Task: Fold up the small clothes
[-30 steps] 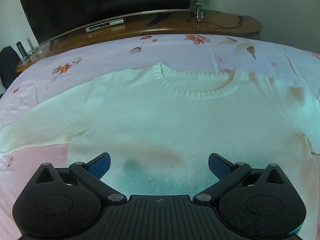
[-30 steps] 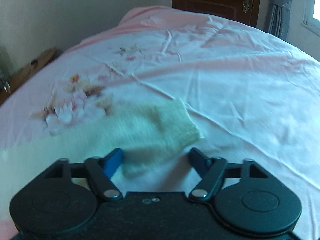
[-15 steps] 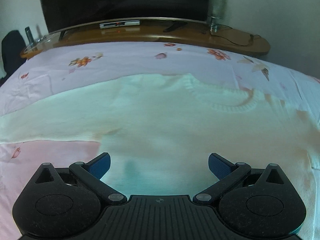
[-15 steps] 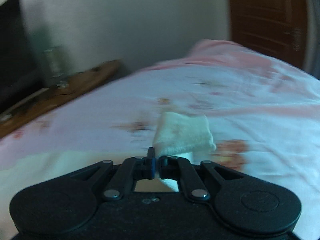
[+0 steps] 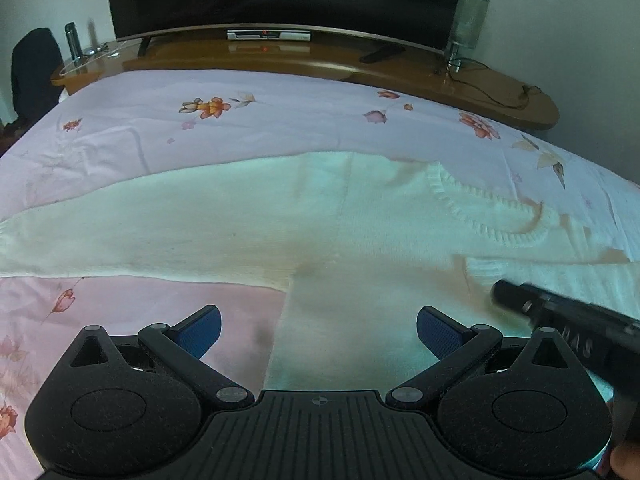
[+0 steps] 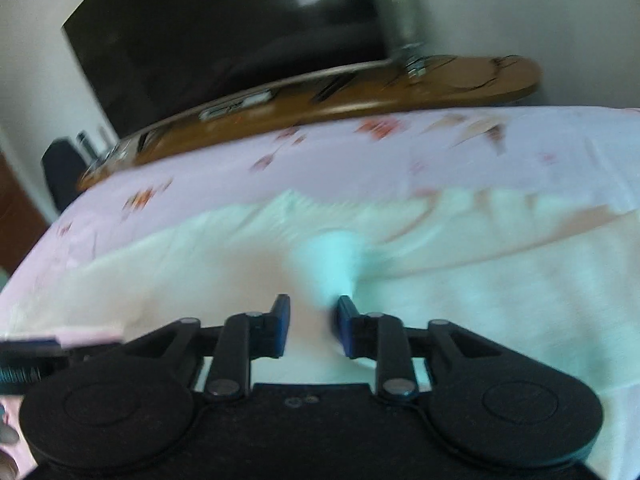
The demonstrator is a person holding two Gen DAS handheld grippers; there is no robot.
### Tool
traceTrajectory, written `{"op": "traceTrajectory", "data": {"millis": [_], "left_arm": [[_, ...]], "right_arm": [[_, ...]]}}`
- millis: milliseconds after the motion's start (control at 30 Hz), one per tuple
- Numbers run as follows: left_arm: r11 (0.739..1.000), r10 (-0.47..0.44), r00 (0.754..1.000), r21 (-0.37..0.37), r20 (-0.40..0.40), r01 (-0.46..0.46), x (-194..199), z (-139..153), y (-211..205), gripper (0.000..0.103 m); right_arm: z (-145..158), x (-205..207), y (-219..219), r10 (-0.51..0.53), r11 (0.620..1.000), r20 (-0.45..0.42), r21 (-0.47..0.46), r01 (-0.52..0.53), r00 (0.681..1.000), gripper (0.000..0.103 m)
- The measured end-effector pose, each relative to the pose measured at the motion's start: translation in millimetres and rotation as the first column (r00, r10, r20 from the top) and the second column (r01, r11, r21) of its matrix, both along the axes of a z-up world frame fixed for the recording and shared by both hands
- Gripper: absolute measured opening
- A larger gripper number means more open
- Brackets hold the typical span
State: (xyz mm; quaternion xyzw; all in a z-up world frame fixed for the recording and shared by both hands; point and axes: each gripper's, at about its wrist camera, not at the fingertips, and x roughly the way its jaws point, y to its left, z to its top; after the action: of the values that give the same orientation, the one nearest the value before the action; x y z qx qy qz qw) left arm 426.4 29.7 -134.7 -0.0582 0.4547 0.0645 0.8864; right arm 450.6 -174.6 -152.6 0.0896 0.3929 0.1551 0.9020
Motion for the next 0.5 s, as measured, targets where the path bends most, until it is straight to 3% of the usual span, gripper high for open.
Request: {"op": "traceTrajectory", "data": {"millis": [100, 200, 300, 400, 500], "left_arm": [[0.998, -0.041, 0.999, -0.050, -0.014, 0.040, 4, -4, -7, 0.103], [0.986, -0.100, 0.995, -0.136, -0.022, 0.096, 9, -9, -23, 0.103], [0.955, -0.138, 0.990, -0.272, -0.040, 0.122, 17, -18, -40, 0.103], [0.909, -0.135, 0.987, -0.408, -0.086, 0.089, 26, -33, -52, 0.103], [0.876, -0.087, 0.992, -0.482, -0.087, 0.035, 29, -46, -59, 0.103]], "right_arm": [[5, -6, -5, 0.058, 0.998, -0.007, 0.028, -0.058, 0.998, 0.030], [13, -15, -30, -0.012, 0.998, 0.029, -0.066, 0.014, 1.000, 0.032], [14, -34, -59, -0.093, 0.989, 0.031, -0.109, 0.096, 0.995, 0.037], [11, -52, -86, -0.155, 0.971, 0.055, -0.177, 0.162, 0.986, 0.044], [9, -67, -107, -0.203, 0.958, 0.068, -0.193, 0.212, 0.977, 0.049]]}}
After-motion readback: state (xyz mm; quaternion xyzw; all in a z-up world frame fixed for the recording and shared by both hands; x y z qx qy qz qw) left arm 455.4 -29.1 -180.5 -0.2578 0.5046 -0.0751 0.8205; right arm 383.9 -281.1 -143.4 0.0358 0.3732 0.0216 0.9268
